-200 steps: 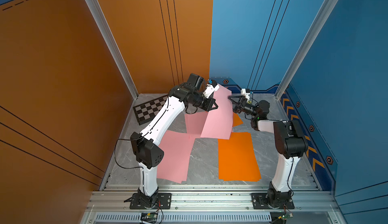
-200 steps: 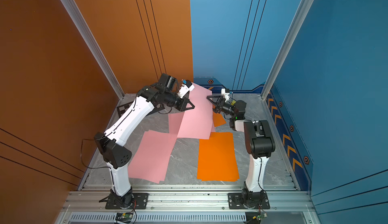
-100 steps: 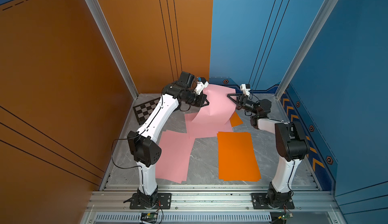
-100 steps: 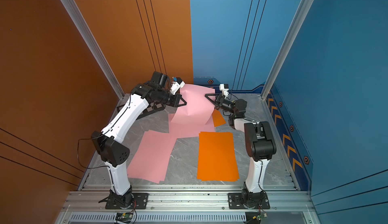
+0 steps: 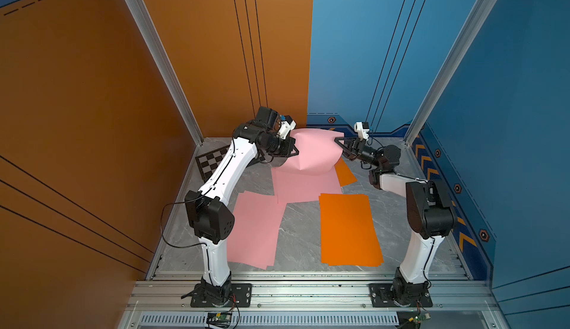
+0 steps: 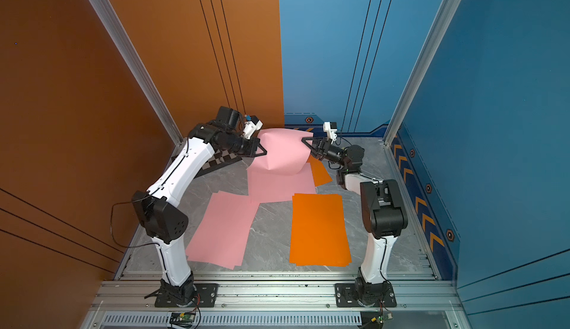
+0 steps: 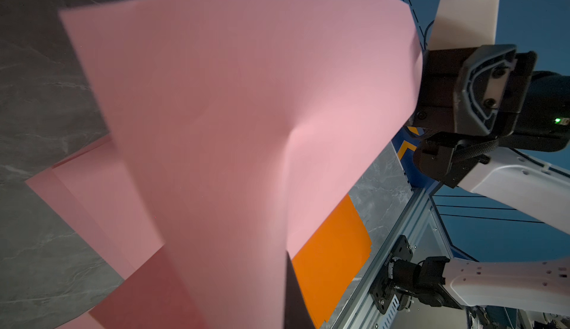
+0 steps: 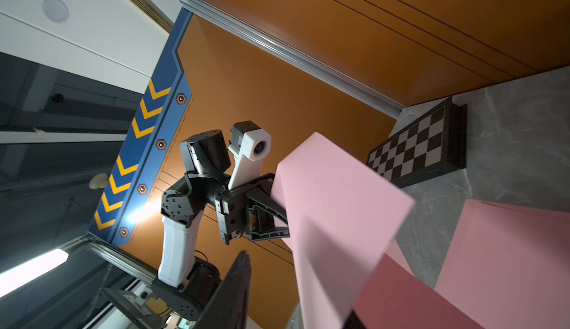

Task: Sort the scattered colored papers by color
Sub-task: Pick up the colored paper.

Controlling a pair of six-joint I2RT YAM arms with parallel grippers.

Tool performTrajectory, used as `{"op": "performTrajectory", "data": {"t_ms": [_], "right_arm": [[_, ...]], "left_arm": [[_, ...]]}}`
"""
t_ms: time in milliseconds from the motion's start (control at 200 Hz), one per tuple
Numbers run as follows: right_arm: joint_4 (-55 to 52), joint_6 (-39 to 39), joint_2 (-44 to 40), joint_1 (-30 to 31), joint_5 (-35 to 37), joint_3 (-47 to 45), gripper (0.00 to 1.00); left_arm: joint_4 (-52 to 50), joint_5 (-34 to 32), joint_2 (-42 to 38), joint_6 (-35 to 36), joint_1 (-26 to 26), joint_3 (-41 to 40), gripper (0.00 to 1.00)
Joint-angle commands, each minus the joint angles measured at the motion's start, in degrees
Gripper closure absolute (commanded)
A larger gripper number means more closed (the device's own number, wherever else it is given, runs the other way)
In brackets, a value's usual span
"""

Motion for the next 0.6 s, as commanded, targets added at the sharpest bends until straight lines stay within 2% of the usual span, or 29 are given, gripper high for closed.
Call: {"op": "performTrajectory", "data": {"t_ms": [0, 45, 75, 145, 250, 315, 395, 415, 445, 495, 596], "right_arm": [[-1.9, -2.3, -3.2, 0.4, -1.1, -0.5, 0.85], [-4.5, -4.1, -3.9, 0.7, -1.1, -0.7, 0.92], [-6.9, -6.1, -4.6, 0.9, -0.9, -0.8, 1.00], [-15.0, -12.4, -6.5, 1.6, -0.3, -1.0, 1.00], [-33.3, -26.0, -10.4, 3.3, 1.3, 0.3, 1.00], [-50.2, -38.4, -13.5, 4.8, 3.9, 2.7, 1.00], [-75.8, -56.7, -16.5, 7.6, 11.5, 8.5, 1.00], [-80.6, -60.1, -17.0, 8.4, 13.7, 10.1, 1.00], [-86.0, -63.9, -17.3, 9.5, 17.2, 12.0, 1.00], [-89.6, -66.3, -17.8, 10.6, 19.5, 13.8, 1.00], [-94.5, -69.0, -18.8, 12.8, 24.4, 15.5, 1.00]], "left_arm": [[-0.8, -0.1, -1.8, -0.8, 0.1, -0.3, 1.00], [-0.8, -0.4, -2.3, -0.9, 0.3, -0.7, 1.00], [-0.8, -0.7, -2.7, -1.1, 0.4, -1.1, 1.00], [-0.8, -1.6, -3.7, -2.0, 0.9, -2.3, 0.97], [-0.2, -2.4, -6.3, -3.5, 1.9, -5.0, 0.71], [1.1, -3.6, -8.9, -4.3, 2.4, -7.8, 0.44], [3.4, -4.7, -13.0, -5.6, 3.1, -11.9, 0.16], [4.1, -5.1, -14.0, -6.0, 3.4, -13.0, 0.15], [5.0, -5.8, -15.6, -6.7, 3.8, -14.8, 0.07], [6.1, -6.7, -18.1, -7.8, 4.9, -17.5, 0.01], [7.9, -10.6, -23.3, -10.6, 7.5, -23.4, 0.02]]}}
